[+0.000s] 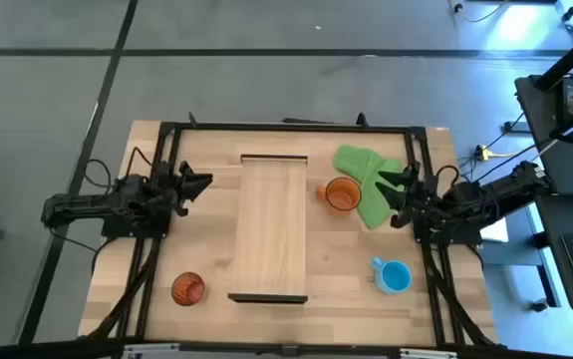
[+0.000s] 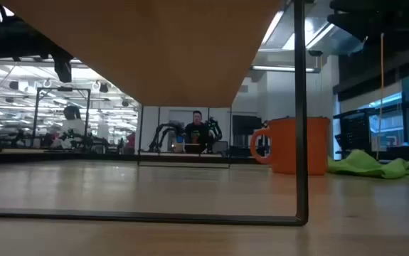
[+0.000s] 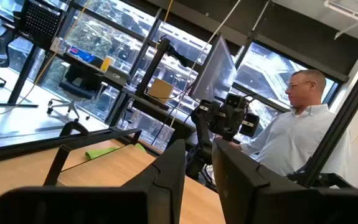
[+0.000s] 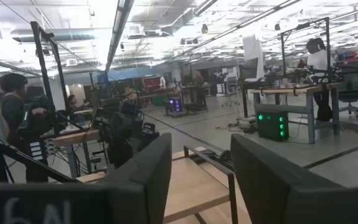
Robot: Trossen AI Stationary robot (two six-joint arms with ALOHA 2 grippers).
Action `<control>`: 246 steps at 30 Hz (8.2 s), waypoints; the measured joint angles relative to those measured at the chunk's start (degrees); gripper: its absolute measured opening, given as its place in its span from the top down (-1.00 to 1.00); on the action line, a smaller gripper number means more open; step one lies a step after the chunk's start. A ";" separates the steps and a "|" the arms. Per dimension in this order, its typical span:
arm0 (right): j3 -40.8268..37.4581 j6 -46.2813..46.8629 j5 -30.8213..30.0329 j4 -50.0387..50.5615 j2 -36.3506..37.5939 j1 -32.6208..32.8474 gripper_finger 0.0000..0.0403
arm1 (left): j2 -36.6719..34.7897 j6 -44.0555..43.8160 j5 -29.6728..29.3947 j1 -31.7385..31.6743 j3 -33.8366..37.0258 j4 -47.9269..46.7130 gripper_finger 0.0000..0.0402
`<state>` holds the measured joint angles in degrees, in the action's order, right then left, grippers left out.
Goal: Stack small to large cups/mugs on shelf
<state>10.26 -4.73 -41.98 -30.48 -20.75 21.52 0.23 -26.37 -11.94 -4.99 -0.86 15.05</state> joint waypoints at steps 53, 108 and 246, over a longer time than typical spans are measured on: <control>0.02 -0.09 0.00 0.00 0.00 0.00 0.18 | 0.02 -0.02 0.01 0.02 0.00 0.00 0.62; 16.70 41.99 2.61 18.20 -3.87 -2.77 0.18 | 0.00 -7.74 -23.18 0.00 0.00 14.17 0.62; 108.72 20.04 52.97 94.78 -85.51 -17.99 0.93 | 8.11 1.91 -3.67 0.01 -17.42 -39.85 0.63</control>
<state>118.99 15.31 10.99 64.30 -106.27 3.53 8.34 -24.46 -15.62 -4.98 -18.28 -24.80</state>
